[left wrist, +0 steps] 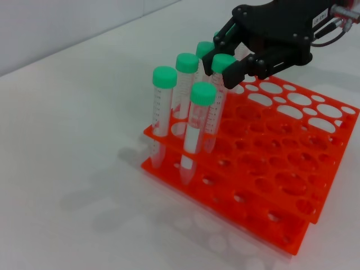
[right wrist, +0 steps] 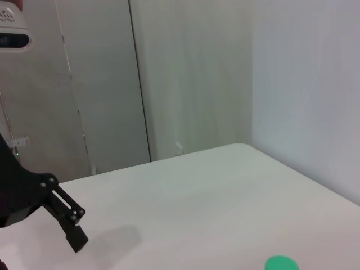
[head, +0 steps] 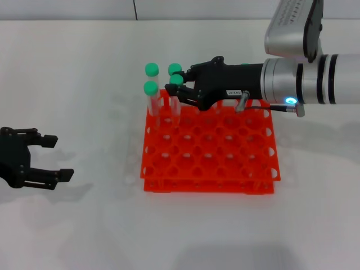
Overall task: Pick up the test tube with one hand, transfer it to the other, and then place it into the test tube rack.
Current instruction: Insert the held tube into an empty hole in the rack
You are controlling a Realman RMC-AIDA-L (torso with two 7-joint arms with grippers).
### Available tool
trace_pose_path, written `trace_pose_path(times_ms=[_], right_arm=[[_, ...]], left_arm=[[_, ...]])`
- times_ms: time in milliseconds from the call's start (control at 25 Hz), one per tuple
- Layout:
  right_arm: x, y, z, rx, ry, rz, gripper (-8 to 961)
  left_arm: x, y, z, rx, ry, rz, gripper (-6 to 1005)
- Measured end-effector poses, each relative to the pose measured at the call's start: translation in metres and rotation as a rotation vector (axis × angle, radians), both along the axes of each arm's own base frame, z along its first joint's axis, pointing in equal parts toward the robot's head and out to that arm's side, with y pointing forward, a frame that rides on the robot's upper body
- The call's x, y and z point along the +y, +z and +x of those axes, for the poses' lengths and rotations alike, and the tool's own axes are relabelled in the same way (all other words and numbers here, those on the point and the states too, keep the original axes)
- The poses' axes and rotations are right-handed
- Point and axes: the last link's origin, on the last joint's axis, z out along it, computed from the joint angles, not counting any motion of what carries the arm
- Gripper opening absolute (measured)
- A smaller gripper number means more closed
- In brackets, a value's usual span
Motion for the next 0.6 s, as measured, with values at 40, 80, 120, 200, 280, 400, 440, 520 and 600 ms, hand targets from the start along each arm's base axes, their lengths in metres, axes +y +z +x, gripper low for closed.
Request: trace_pose_path(times_ms=[40, 80, 120, 200, 280, 400, 440, 520, 600], right_arm=[[0.0, 0.0002, -0.0011, 0.001, 0.004, 0.0, 299], [0.0, 0.0002, -0.0012, 0.001, 0.004, 0.0, 299], [0.0, 0.0002, -0.0012, 0.001, 0.005, 0.0, 299], [0.0, 0.0003, -0.0014, 0.001, 0.005, 0.001, 300], [0.0001, 0.0003, -0.0015, 0.001, 0.006, 0.001, 300], [0.0001, 0.0002, -0.0015, 0.001, 0.006, 0.0, 300], [0.0001, 0.0002, -0.0016, 0.001, 0.006, 0.0, 300], [0.0002, 0.0002, -0.0017, 0.0, 0.008, 0.001, 301], [0.0003, 0.0004, -0.0018, 0.0, 0.009, 0.001, 301]], left_arm=[[0.0004, 0.0, 0.0004, 0.0, -0.001, 0.0, 886], [0.0004, 0.0, 0.0004, 0.0, -0.001, 0.0, 886], [0.0004, 0.0, 0.0004, 0.0, -0.001, 0.0, 886], [0.0007, -0.0001, 0.0007, 0.0, -0.002, 0.0, 886], [0.001, -0.0001, 0.0009, 0.001, -0.003, 0.0, 886], [0.0013, -0.0001, 0.0012, 0.001, -0.004, 0.0, 886], [0.0014, 0.0, 0.0012, 0.001, -0.004, 0.0, 886], [0.0016, 0.0001, 0.0013, 0.001, -0.005, 0.0, 886], [0.0019, 0.0002, 0.0014, 0.002, -0.005, 0.001, 886]])
